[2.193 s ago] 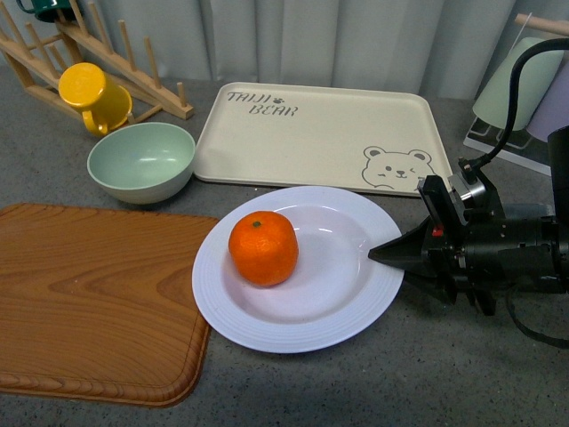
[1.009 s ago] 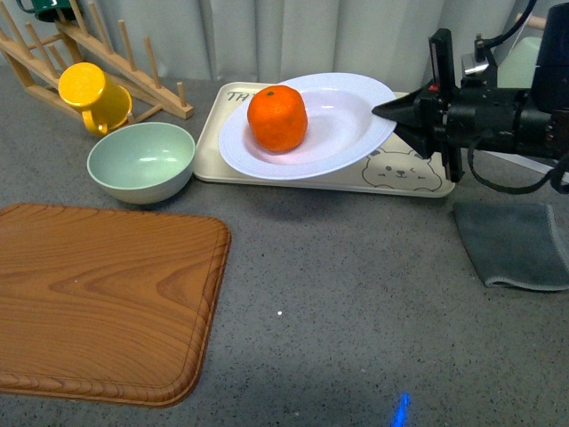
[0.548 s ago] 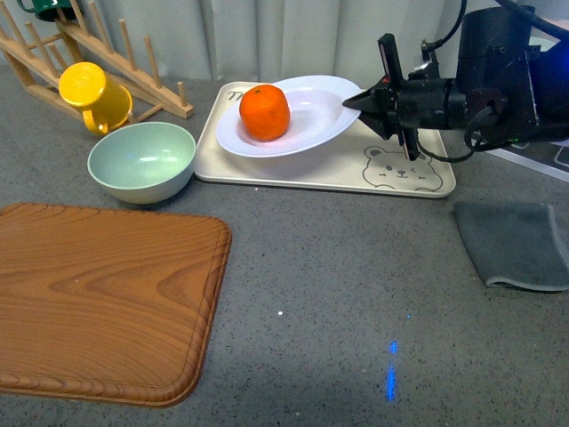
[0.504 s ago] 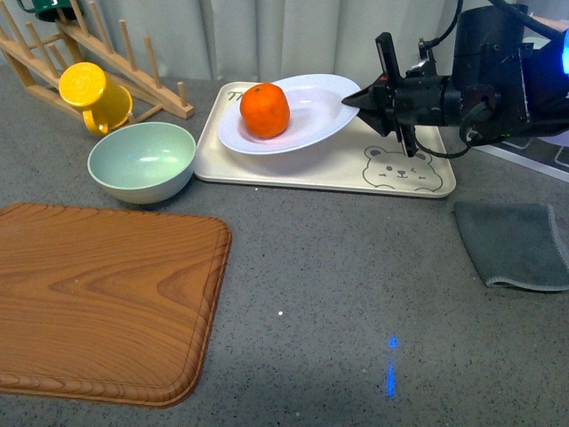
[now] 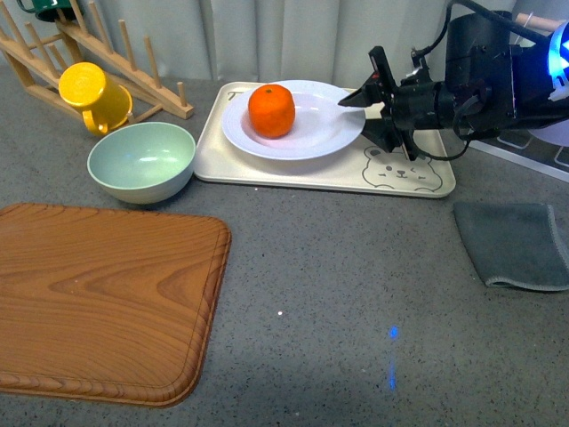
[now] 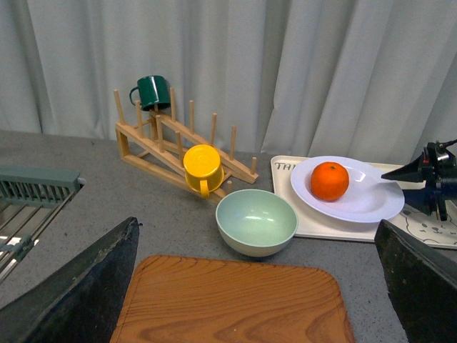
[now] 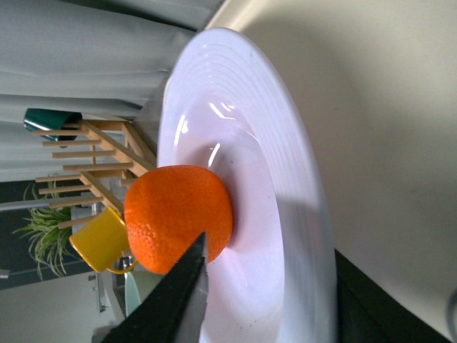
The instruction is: Place orange and plate with both arms
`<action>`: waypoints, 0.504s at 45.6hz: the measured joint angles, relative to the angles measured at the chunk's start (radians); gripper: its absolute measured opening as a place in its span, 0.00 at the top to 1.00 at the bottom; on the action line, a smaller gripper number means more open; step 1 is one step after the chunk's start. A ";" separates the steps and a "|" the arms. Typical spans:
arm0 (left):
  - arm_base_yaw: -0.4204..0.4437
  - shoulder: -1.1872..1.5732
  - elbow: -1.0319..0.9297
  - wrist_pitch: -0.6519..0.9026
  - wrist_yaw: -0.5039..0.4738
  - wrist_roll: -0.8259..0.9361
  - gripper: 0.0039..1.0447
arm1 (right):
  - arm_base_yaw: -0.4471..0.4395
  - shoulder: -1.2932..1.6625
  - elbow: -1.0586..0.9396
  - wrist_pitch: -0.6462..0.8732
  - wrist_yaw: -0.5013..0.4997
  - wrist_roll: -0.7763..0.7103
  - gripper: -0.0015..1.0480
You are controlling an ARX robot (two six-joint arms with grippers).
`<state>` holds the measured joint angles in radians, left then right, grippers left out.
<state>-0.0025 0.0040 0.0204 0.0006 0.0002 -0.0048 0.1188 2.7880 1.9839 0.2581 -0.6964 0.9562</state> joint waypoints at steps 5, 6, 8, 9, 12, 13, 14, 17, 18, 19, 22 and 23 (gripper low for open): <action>0.000 0.000 0.000 0.000 0.000 0.000 0.06 | -0.009 -0.010 -0.040 -0.005 0.001 -0.019 0.40; 0.000 0.000 0.000 0.000 0.000 0.000 0.06 | -0.012 -0.016 -0.051 -0.005 0.003 -0.024 0.35; 0.000 0.000 0.000 0.000 0.000 0.000 0.06 | -0.014 -0.026 -0.064 -0.005 0.003 -0.029 0.30; 0.000 0.000 0.000 0.000 0.000 0.000 0.06 | -0.017 -0.033 -0.071 -0.005 0.003 -0.032 0.26; 0.000 0.000 0.000 0.000 0.000 0.000 0.06 | -0.022 -0.060 -0.091 -0.013 0.006 -0.049 0.16; 0.000 0.000 0.000 0.000 0.000 0.000 0.06 | -0.024 -0.077 -0.106 -0.013 0.008 -0.061 0.11; 0.000 0.000 0.000 0.000 0.000 0.000 0.06 | -0.025 -0.090 -0.117 -0.014 0.010 -0.070 0.08; 0.000 0.000 0.000 0.000 0.000 0.000 0.06 | -0.026 -0.152 -0.166 -0.028 0.038 -0.137 0.09; 0.000 0.000 0.000 0.000 0.000 0.000 0.06 | -0.026 -0.170 -0.180 -0.031 0.052 -0.156 0.09; 0.000 0.000 0.000 0.000 0.000 0.000 0.06 | -0.023 -0.199 -0.204 -0.042 0.074 -0.202 0.09; 0.000 0.000 0.000 0.000 0.000 0.000 0.06 | -0.010 -0.272 -0.265 -0.080 0.152 -0.349 0.09; 0.000 0.000 0.000 0.000 0.000 0.000 0.06 | -0.006 -0.292 -0.286 -0.076 0.163 -0.391 0.09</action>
<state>-0.0025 0.0040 0.0204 0.0006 0.0002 -0.0048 0.1127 2.4962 1.6981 0.1818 -0.5339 0.5655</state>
